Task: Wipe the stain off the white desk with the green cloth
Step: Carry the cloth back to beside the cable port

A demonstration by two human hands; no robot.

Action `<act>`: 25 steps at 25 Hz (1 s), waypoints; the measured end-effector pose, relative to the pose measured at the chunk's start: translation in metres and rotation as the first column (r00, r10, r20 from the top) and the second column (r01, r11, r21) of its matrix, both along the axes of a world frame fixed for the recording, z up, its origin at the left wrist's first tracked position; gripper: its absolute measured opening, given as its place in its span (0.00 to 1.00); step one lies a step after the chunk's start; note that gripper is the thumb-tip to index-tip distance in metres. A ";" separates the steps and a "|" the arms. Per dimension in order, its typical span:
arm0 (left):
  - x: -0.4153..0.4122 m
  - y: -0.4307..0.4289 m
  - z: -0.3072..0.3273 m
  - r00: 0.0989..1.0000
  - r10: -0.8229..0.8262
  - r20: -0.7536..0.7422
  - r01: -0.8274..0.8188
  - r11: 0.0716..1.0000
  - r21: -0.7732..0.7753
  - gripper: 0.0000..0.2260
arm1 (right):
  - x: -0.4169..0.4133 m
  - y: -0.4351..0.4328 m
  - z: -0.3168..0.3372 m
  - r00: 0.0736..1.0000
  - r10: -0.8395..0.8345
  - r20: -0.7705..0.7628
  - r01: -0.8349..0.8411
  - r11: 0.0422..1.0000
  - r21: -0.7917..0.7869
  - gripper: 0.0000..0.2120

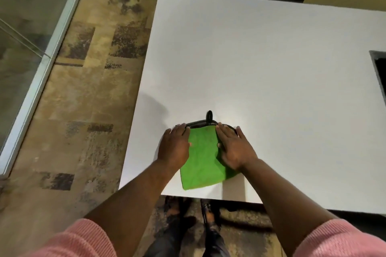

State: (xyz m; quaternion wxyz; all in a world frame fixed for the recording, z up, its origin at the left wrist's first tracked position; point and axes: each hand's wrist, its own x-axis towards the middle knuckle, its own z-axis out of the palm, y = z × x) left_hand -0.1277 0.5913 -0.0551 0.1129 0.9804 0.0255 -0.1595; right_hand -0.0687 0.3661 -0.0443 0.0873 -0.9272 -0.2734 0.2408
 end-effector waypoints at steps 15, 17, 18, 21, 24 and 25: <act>0.013 0.003 0.023 0.988 -0.152 -0.028 0.154 0.982 0.105 0.10 | -0.030 0.006 0.014 0.953 -0.244 0.179 0.234 0.969 0.072 0.08; 0.015 0.001 0.035 0.982 -0.189 -0.006 0.189 0.979 0.075 0.10 | -0.038 -0.003 0.026 0.941 -0.265 0.213 0.250 0.964 0.095 0.09; 0.016 -0.003 0.043 0.976 -0.217 0.017 0.216 0.974 0.066 0.10 | -0.043 -0.010 0.034 0.931 -0.286 0.226 0.267 0.957 0.110 0.09; 0.021 -0.018 0.079 0.954 -0.289 0.080 0.286 0.957 0.047 0.09 | -0.057 -0.032 0.064 0.880 -0.396 0.263 0.343 0.912 0.225 0.10; 0.027 -0.040 0.116 0.924 -0.347 0.162 0.351 0.936 0.008 0.09 | -0.071 -0.054 0.102 0.825 -0.473 0.309 0.398 0.875 0.275 0.11; 0.029 -0.047 0.126 0.913 -0.367 0.179 0.372 0.928 0.003 0.08 | -0.075 -0.061 0.114 0.810 -0.493 0.319 0.412 0.864 0.289 0.11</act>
